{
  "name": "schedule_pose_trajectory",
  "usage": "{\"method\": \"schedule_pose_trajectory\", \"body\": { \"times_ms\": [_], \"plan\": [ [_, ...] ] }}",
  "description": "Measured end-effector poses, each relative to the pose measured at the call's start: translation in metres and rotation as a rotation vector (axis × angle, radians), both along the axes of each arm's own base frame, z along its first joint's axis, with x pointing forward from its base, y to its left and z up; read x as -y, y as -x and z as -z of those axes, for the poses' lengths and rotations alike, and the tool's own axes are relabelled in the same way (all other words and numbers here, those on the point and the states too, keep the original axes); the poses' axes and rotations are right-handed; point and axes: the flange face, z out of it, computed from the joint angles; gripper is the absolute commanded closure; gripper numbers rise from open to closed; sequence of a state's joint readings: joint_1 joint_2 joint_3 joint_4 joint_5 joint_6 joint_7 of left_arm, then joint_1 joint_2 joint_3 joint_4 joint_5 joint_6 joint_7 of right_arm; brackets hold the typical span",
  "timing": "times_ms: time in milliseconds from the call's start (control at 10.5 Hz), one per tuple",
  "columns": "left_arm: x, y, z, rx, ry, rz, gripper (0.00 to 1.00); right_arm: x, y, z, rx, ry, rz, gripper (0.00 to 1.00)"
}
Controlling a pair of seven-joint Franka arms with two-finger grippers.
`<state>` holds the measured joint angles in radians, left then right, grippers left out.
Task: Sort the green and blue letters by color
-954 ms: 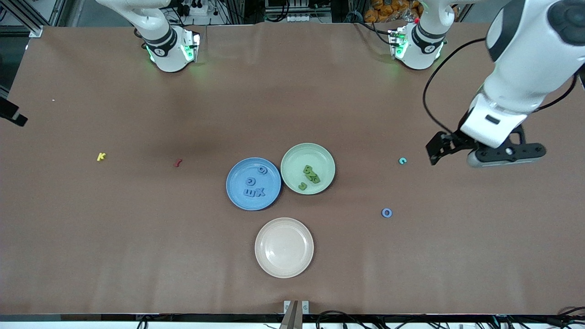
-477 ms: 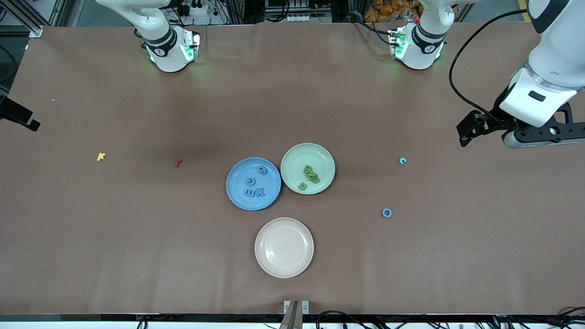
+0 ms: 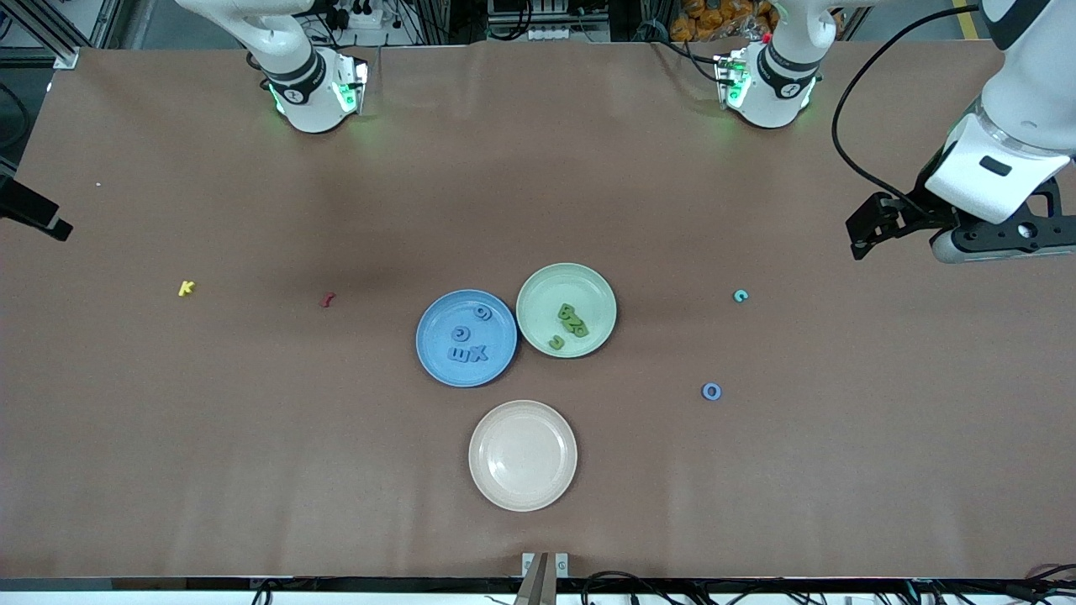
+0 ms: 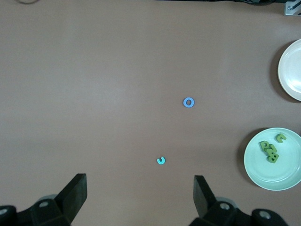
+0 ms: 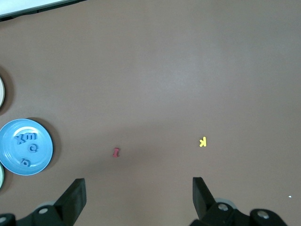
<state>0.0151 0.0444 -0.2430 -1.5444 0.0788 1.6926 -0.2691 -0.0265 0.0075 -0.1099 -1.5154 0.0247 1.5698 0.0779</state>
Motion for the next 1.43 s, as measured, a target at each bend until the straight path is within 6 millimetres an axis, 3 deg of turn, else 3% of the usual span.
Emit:
{"method": "schedule_pose_trajectory", "body": {
  "times_ms": [1431],
  "plan": [
    [0.0013,0.0022,-0.0042,-0.004,0.006,0.03,0.0,-0.0014,-0.0025,0.0048,-0.01,0.0,-0.003,0.0]
  ]
}}
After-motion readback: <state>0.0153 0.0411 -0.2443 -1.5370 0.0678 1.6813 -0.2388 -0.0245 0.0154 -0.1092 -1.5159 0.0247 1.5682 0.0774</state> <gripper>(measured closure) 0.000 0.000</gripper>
